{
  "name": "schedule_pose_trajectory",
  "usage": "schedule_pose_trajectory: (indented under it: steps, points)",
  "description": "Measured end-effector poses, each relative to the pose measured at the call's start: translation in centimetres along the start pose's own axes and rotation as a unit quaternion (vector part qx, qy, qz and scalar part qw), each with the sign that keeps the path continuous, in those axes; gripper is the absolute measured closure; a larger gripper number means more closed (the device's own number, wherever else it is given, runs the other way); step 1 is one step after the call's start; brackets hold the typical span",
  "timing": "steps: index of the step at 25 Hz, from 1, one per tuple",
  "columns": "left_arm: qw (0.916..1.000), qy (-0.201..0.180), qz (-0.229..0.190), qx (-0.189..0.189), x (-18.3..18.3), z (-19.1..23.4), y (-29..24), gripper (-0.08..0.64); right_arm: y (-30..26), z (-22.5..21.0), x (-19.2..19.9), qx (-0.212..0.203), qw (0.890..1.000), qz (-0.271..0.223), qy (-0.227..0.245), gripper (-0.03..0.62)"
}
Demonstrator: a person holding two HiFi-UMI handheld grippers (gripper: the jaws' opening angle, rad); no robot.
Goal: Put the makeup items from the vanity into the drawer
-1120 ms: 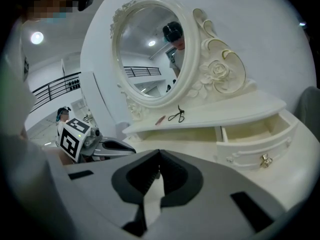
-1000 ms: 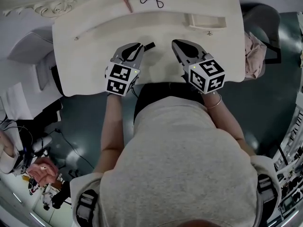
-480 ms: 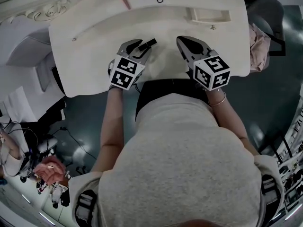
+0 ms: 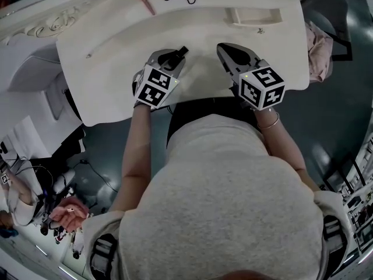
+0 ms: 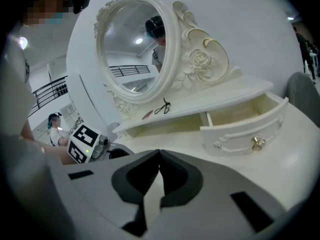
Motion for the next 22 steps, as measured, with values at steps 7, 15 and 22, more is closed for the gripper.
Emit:
schedule_pose_trajectory:
  steps: [7, 15, 22]
  points:
    - [0.9999, 0.0, -0.001, 0.011, 0.0, 0.3, 0.2, 0.456, 0.5, -0.3, -0.1, 0.021, 1.0, -0.009, -0.007, 0.584]
    - [0.9987, 0.003, -0.048, 0.014, -1.7, 0.4, 0.4, 0.456, 1.3, -0.5, 0.0, 0.043, 0.999, -0.022, -0.011, 0.583]
    - [0.9964, 0.008, -0.084, -0.009, -3.6, 0.3, 0.4, 0.456, 2.2, -1.3, -0.3, 0.051, 0.998, -0.035, 0.003, 0.584]
Point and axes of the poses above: the fingertips, and each gripper's own axes: y backward along the fingers, z to its left, x out of its underside, the point moved 8 cm from there along y, backward along the fingers, and after that the axes turned 13 degrees about x, right-handed, at the moved point
